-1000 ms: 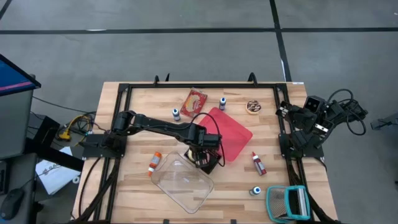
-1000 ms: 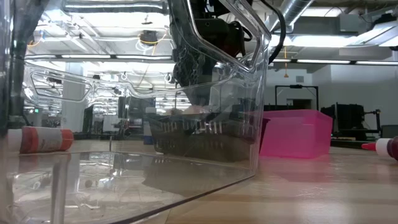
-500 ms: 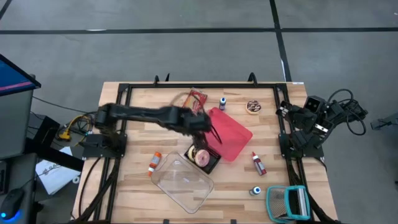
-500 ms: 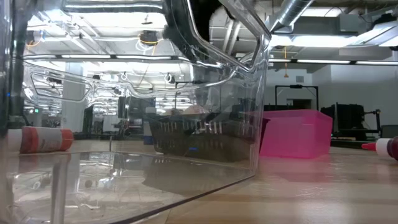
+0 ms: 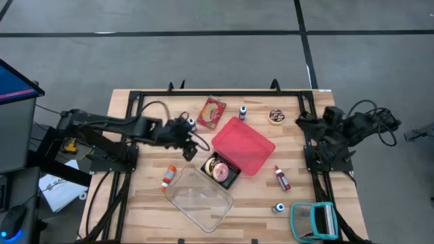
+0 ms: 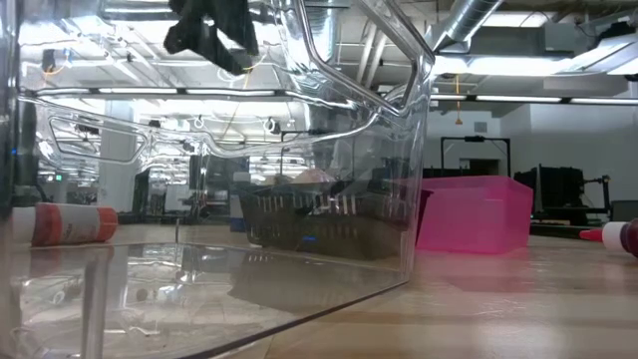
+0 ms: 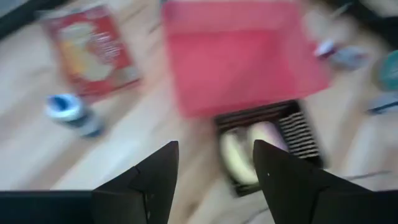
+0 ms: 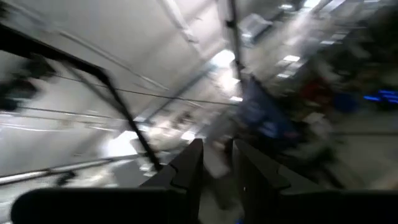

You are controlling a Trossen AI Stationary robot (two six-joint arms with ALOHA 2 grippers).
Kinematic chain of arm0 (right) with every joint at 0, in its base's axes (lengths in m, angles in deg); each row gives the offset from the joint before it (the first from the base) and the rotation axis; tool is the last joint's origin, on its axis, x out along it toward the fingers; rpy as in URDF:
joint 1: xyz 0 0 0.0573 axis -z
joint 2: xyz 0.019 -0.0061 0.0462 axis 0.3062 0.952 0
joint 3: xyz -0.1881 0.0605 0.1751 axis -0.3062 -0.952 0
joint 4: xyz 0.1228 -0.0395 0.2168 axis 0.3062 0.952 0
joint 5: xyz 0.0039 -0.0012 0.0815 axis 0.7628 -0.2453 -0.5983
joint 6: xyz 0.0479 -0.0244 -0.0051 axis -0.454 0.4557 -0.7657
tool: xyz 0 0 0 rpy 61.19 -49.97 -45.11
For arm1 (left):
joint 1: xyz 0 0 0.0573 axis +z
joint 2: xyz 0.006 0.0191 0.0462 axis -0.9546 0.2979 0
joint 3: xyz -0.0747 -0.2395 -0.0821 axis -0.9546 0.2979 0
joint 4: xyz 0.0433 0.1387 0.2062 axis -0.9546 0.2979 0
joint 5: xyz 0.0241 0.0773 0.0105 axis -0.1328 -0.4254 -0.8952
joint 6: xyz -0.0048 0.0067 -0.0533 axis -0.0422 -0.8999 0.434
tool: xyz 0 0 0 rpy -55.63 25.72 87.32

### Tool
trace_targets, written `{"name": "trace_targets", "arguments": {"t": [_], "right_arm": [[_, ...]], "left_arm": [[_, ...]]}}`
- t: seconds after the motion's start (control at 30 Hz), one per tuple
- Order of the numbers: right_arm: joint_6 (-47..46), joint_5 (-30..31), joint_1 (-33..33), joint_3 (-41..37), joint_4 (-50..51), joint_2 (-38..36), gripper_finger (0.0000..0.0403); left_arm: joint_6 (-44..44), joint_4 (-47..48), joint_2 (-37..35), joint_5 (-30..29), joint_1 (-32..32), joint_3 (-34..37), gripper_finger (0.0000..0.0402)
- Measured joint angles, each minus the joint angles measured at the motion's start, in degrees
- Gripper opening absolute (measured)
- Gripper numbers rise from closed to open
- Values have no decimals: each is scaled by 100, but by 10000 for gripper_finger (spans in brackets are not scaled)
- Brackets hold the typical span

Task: Pick & Place Food Item
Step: Put the black donut into the black bin

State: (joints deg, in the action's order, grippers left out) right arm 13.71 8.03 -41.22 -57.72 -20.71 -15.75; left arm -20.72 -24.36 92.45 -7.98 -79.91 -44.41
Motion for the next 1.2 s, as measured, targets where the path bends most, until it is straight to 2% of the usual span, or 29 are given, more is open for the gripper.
{"name": "trace_targets", "arguments": {"t": [0.13, 0.27, 0.37, 0.43, 0.5, 0.6, 0.73, 0.83, 1.0, 1.2], "right_arm": [[-462, 1023, 186, 385, 1870, 36, 82], [-1227, 1161, 802, 1293, 4384, 348, 82], [-2089, 811, 1579, 2072, 6581, 779, 82], [-2445, 210, 2266, 2446, 7828, 1158, 82], [-2563, -514, 2993, 2570, 8515, 1535, 82], [-2180, -1338, 4017, 2562, 8644, 1914, 82], [-1255, -1932, 5220, 2573, 7975, 2500, 83], [-786, -2330, 5894, 2577, 7867, 3071, 96], [-511, -2550, 6633, 2571, 8186, 4100, 154], [-697, -2526, 6913, 2570, 7783, 4950, 225]], "left_arm": [[-122, -1446, -377, -132, -227, 655, 207], [-996, -2712, -676, -687, -313, 783, 203], [-1814, -3261, -909, -999, -211, 781, 200], [-2283, -3375, -1070, -1045, -52, 781, 198], [-2559, -3408, -1251, -1047, 128, 780, 198], [-2821, -3421, -1488, -1005, 382, 781, 198], [-3082, -3489, -1707, -845, 589, 780, 198], [-3200, -3461, -1784, -702, 634, 779, 198], [-3198, -3463, -1786, -695, 573, 779, 198], [-3021, -3467, -1786, -696, 410, 779, 197]]}}
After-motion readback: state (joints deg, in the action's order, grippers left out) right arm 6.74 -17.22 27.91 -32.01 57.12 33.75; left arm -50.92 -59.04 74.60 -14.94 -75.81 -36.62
